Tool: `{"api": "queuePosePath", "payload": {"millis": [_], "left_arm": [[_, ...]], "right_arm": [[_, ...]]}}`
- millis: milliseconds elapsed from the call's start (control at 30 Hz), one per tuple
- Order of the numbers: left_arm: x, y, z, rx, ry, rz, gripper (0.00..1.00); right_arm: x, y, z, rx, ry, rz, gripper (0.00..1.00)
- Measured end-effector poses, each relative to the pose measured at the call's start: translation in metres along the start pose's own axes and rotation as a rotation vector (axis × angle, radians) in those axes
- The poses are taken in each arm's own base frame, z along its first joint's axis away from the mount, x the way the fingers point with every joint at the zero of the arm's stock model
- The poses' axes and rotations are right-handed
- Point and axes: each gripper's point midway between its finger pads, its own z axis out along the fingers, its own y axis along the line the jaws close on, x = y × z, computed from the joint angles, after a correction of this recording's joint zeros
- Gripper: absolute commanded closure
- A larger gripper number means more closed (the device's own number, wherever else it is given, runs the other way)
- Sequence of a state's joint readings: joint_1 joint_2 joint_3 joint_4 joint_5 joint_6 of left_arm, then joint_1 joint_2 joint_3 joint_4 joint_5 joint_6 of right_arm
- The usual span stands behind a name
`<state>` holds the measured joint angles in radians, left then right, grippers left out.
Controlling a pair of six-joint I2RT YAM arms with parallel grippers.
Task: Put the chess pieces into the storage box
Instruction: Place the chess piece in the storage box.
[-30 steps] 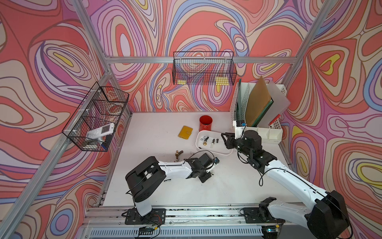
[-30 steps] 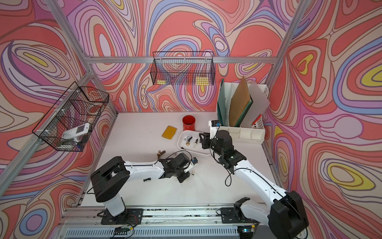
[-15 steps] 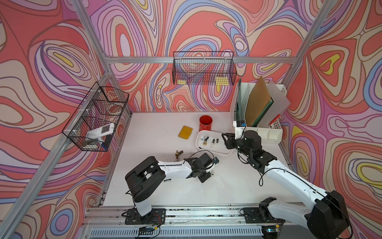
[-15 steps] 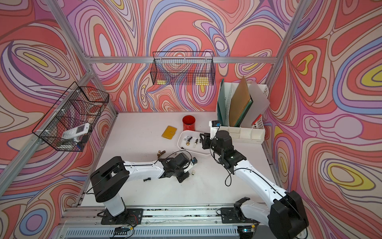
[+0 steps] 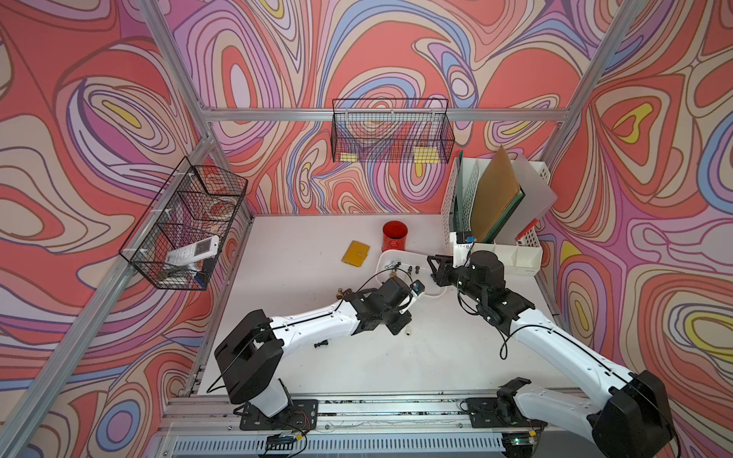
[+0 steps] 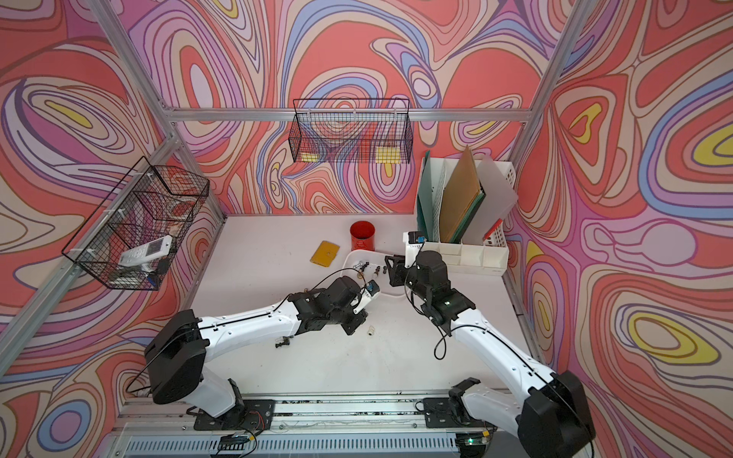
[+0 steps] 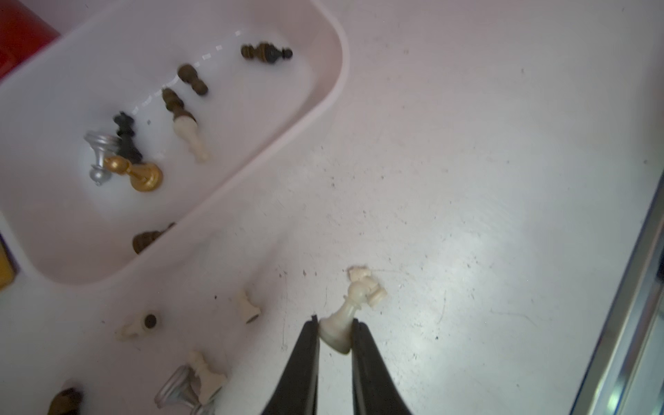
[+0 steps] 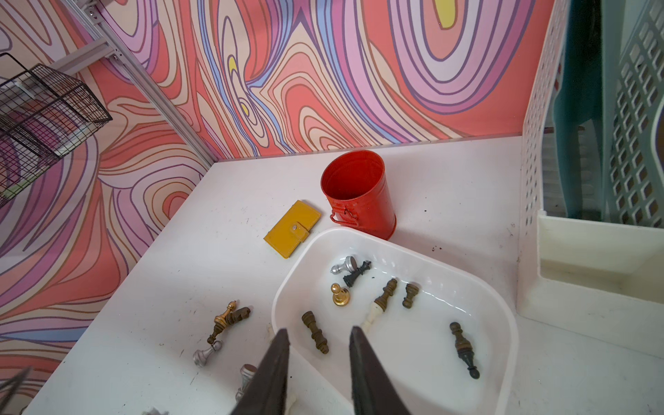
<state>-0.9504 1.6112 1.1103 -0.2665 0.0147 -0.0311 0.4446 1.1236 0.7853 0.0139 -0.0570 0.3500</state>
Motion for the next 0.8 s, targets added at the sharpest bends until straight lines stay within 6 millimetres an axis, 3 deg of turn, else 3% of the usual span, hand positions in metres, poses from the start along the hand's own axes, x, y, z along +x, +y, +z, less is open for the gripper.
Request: {"api": "queuePosePath", "payload": {"millis": [133,267,367,467,800], "left_arm": [[-0.060,0.014,0.014,-0.066,-0.057,-0.033,0.82],[-0.090,0.046,0.050,-0.145,-0.053,-0.100,0.82],[-0.096,0.061,0.079,-0.160,-0.044,-0.136,0.81],[-0.093,0.064,0.098,-0.146,-0.025,-0.150,0.81],[-0.106,0.065,0.137,-0.107,-0.036,-0.175,0.78]], "right_arm": [[-0.014,-0.008,-0.010,0.043,-0.051,-0.002,0.69],[-0.031,-0.019,-0.026,0.109,-0.119,-0.003,0.69],[-0.037,-0.011,-0.040,0.099,-0.143,-0.017,0.69],[-0.048,-0.012,-0.058,0.120,-0.187,-0.028,0.69],[-0.064,-0.023,-0.098,0.211,-0.264,-0.063,0.69]]}}
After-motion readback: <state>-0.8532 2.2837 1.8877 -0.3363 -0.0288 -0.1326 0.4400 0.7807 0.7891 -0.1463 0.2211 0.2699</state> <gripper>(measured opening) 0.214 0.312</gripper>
